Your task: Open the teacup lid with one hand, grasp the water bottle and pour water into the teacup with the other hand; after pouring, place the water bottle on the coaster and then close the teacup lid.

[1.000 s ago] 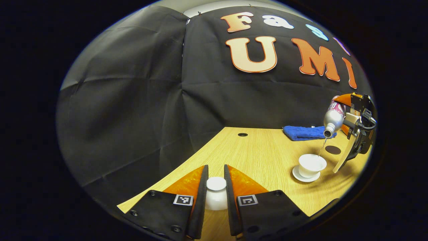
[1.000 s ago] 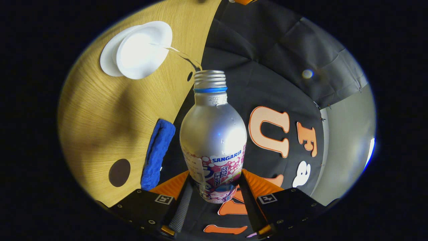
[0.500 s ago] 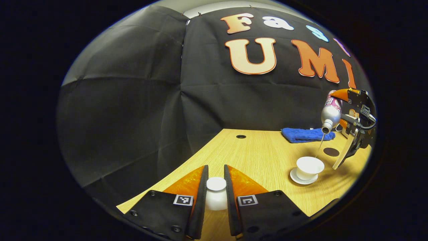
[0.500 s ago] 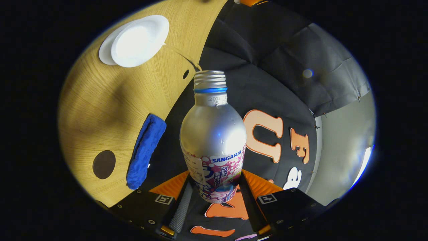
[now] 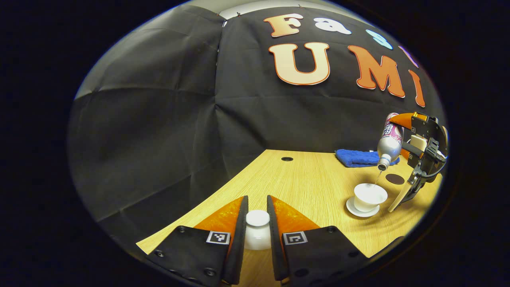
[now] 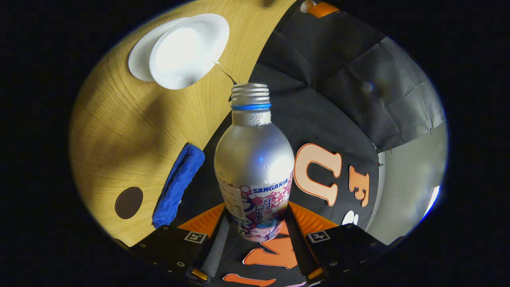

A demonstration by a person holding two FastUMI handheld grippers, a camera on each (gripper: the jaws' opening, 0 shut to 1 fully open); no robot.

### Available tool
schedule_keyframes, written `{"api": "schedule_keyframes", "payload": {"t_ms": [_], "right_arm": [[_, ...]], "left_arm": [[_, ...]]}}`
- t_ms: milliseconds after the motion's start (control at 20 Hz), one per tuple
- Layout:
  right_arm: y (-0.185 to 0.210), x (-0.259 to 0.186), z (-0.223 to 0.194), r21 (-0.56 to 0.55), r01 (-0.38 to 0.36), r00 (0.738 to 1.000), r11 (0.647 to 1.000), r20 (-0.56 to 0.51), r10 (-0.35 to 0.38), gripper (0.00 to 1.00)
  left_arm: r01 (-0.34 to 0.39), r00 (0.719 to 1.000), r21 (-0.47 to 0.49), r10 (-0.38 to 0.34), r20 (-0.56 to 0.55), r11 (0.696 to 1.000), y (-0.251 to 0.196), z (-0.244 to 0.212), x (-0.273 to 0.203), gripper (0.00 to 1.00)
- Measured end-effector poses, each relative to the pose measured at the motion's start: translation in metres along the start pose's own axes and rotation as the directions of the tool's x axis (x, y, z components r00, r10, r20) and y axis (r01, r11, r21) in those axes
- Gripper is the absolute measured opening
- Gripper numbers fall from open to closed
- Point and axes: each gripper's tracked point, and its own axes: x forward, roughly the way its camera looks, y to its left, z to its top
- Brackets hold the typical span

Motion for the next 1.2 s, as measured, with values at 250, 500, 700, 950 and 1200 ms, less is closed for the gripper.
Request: {"api": "schedule_keyframes", "payload": {"t_ms": [250,500,700,950,1200], "right_arm": [[0.008,-0.001,0.012,-0.045,-0.011,0.999,0.999,0.031,0.013,0.76],[0.02,-0.003,0.013,0.017,-0.056,0.998,0.998,0.035,0.056,0.77],[0.055,-0.008,0.015,0.27,-0.196,0.98,0.943,0.045,0.192,0.77],[0.077,-0.016,0.011,0.579,-0.277,0.952,0.767,0.053,0.303,0.77],[0.076,-0.03,-0.019,0.81,-0.259,0.93,0.526,0.062,0.362,0.77]], "left_arm": [[-0.002,1.0,0.006,0.002,0.001,1.0,0.0,0.001,-0.001,0.34],[0.002,1.0,0.01,-0.002,0.018,1.0,-0.005,0.006,-0.004,0.34],[0.017,0.999,0.006,-0.017,0.046,1.0,-0.018,0.017,-0.006,0.34],[0.057,0.996,0.015,-0.058,0.068,0.998,-0.042,0.03,-0.008,0.31],[0.124,0.988,0.031,-0.126,0.087,0.992,-0.084,0.041,-0.005,0.34]]}}
